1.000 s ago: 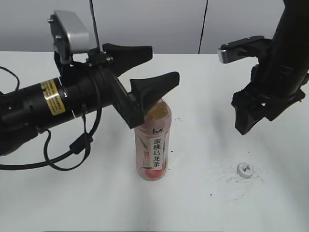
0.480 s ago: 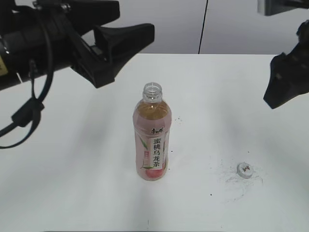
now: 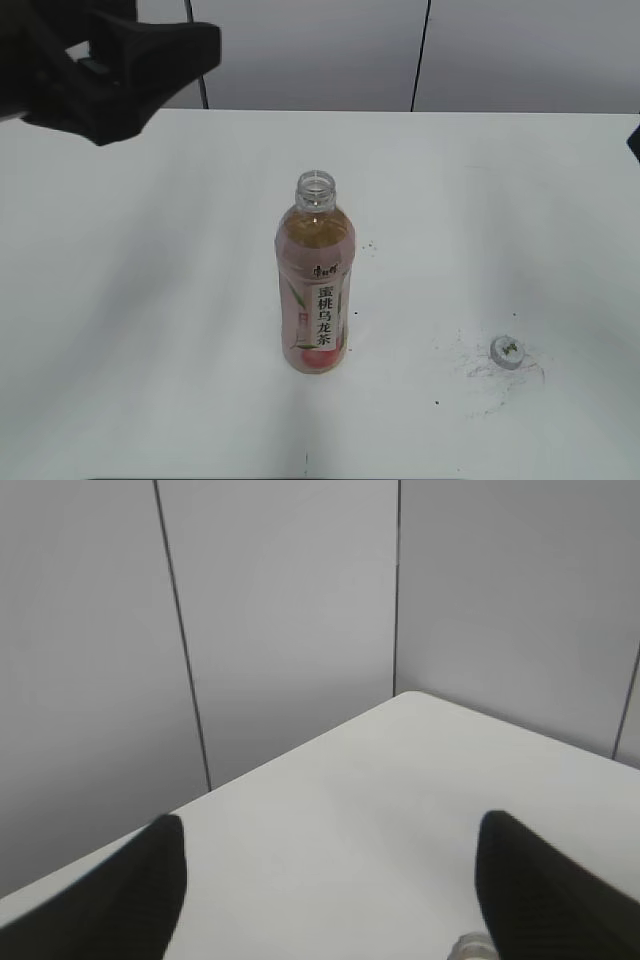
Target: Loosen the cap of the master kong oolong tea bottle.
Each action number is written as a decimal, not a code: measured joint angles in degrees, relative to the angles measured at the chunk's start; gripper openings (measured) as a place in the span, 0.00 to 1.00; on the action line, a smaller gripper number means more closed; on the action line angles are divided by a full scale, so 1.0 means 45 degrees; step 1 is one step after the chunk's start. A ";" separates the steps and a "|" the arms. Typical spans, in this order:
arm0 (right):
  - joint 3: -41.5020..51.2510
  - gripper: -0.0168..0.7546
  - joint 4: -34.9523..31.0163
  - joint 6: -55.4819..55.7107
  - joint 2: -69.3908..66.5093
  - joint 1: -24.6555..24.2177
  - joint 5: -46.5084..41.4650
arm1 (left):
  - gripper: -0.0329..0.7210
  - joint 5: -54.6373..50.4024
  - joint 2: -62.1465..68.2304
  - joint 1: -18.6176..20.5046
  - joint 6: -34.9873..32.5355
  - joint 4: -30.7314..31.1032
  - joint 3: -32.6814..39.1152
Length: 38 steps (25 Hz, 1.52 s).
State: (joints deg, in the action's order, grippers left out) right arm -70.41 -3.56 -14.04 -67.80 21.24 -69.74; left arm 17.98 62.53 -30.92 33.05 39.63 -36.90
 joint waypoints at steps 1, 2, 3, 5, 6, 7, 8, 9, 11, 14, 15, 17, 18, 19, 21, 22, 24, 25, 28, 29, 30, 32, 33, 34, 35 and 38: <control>0.0166 0.76 0.0014 0.0013 0.0191 0.0000 -0.0011 | 0.75 -0.0659 -0.0305 0.0000 0.0046 -0.0012 0.0000; 0.0387 0.76 0.0039 0.0069 0.0424 0.0000 -0.0011 | 0.75 -0.1413 -0.0607 0.0000 0.0074 -0.0013 0.0000; 0.0605 0.76 0.0095 0.0150 0.0667 0.0000 -0.0011 | 0.75 -0.2290 -0.0855 0.0000 0.0091 -0.0013 0.0000; 0.1206 0.76 0.0194 0.0305 0.1124 0.0000 -0.0011 | 0.75 -0.4165 -0.1417 0.0000 0.0122 -0.0114 0.0000; 0.1658 0.76 0.0221 0.0378 0.1369 0.0000 -0.0011 | 0.75 -0.5360 -0.1664 0.0000 0.0122 -0.0369 0.0000; 0.2001 0.76 0.0237 0.0452 0.1620 0.0000 -0.0011 | 0.75 -0.6453 -0.1844 0.0000 0.0122 -0.0646 0.0000; 0.2352 0.76 0.0250 0.0542 0.1844 0.0000 -0.0011 | 0.75 -0.7916 -0.1997 0.0000 0.0084 -0.1105 -0.0056; 0.2762 0.76 0.0304 0.0681 0.2081 0.0000 -0.0011 | 0.75 -0.9485 -0.2098 0.0000 -0.0114 -0.1614 -0.0147; 0.3452 0.76 0.0386 0.1003 0.2717 0.0000 -0.0025 | 0.75 -1.2351 -0.2177 0.0000 -0.1193 -0.3215 -0.0388; 0.4267 0.76 0.0471 0.1437 0.3947 0.0000 -0.0048 | 0.74 -1.5840 -0.2425 0.0000 -0.3719 -0.5854 -0.0923; 0.4432 0.76 0.0481 0.1519 0.4409 0.0000 -0.0048 | 0.73 -1.6682 -0.2646 0.0000 -0.4523 -0.6678 -0.1114; 0.4733 0.76 0.0453 0.1586 0.5691 0.0000 -0.0068 | 0.72 -1.7863 -0.3455 0.0000 -0.5901 -0.7921 -0.1274; 0.4855 0.76 0.0453 0.1628 0.6084 0.0000 -0.0068 | 0.72 -1.8251 -0.4156 0.0000 -0.6404 -0.8440 -0.1304; 0.5061 0.76 0.0453 0.1640 0.6544 0.0000 -0.0078 | 0.72 -1.8607 -0.4697 0.0000 -0.6955 -0.8895 -0.1341; 0.5413 0.76 0.0402 0.1640 0.7477 0.0000 -0.0078 | 0.72 -1.8948 -0.5845 0.0000 -0.7656 -0.9304 -0.1368; 0.5612 0.76 0.0373 0.1640 0.7889 0.0000 -0.0078 | 0.72 -1.9008 -0.6591 0.0000 -0.7860 -0.9459 -0.1368; 0.6155 0.76 0.0304 0.1642 0.8913 0.0000 -0.0078 | 0.72 -1.9008 -0.8232 0.0000 -0.8295 -0.9563 -0.1302; 0.6401 0.76 0.0233 0.1642 0.9357 0.0000 -0.0078 | 0.71 -1.8994 -0.8958 0.0000 -0.8462 -0.9581 -0.1193; 0.7412 0.76 0.0001 0.1406 1.1128 0.0000 -0.0078 | 0.70 -1.8500 -1.1314 0.0000 -0.8680 -0.9637 -0.0487; 0.7707 0.76 -0.0004 0.1285 1.1653 0.0000 -0.0093 | 0.69 -1.8274 -1.2060 0.0000 -0.8694 -0.9747 -0.0098; 0.8138 0.76 -0.0004 0.1156 1.2272 0.0000 -0.0093 | 0.69 -1.8015 -1.2744 0.0000 -0.8711 -0.9869 0.0323; 0.8495 0.76 0.0024 0.0953 1.3340 0.0000 -0.0132 | 0.68 -1.7550 -1.3710 0.0000 -0.8710 -1.0089 0.0911; 0.8570 0.75 0.0016 0.0921 1.3878 0.0000 -0.0045 | 0.68 -1.7460 -1.3877 0.0000 -0.8696 -1.0154 0.0987; 0.8639 0.75 0.0016 0.0892 1.4344 0.0000 0.0088 | 0.68 -1.7347 -1.3822 0.0000 -0.8683 -1.0160 0.1019; 0.8679 0.75 0.0016 0.0892 1.4679 0.0000 0.0195 | 0.67 -1.7260 -1.3657 0.0000 -0.8681 -1.0175 0.1034; 0.8762 0.74 0.0016 0.0892 1.5137 0.0000 0.0536 | 0.67 -1.7124 -1.3193 0.0000 -0.8659 -1.0175 0.1048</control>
State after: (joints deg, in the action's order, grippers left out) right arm -30.98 -3.49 -10.03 0.32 21.24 -67.33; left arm -59.08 3.16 -30.92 -5.92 -6.16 -32.18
